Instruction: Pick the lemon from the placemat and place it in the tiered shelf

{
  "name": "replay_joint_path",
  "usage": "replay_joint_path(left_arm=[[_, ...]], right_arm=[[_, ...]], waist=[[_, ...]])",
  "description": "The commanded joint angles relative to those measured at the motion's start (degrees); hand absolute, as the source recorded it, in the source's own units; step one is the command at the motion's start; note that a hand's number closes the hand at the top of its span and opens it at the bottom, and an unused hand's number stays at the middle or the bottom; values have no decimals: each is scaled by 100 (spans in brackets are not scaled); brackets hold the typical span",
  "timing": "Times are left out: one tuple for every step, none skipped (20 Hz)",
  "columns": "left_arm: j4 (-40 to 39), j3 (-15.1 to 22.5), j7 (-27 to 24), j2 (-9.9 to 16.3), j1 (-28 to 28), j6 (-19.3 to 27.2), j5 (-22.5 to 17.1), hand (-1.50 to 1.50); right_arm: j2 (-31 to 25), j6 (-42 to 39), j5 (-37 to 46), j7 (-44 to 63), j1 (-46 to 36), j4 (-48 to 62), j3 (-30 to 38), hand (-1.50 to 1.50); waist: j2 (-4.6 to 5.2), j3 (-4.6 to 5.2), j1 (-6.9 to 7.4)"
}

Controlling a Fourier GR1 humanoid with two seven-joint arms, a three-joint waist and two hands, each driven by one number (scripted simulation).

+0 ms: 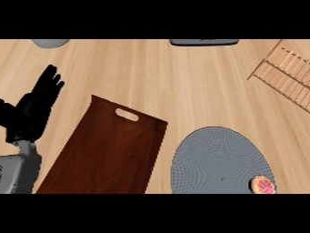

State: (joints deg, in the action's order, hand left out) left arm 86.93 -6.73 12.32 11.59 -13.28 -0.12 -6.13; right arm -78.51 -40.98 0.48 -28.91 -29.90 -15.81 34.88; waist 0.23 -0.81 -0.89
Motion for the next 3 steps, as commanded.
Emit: replay_joint_path(left_arm=[[73, -54, 87, 40, 66, -73, -111, 0], [-37, -100, 42, 97, -104, -14, -36, 0], [-84, -139, 9, 93, -8, -96, -129, 0]], right_arm=[[62, -1011, -12, -1223, 399, -202, -22, -150], [-34, -1022, -12, -1121, 313, -312, -57, -150], [62, -883, -23, -1225, 405, -329, -48, -150]], waist=[[-45, -15, -108], [3, 5, -41], [8, -1, -42]])
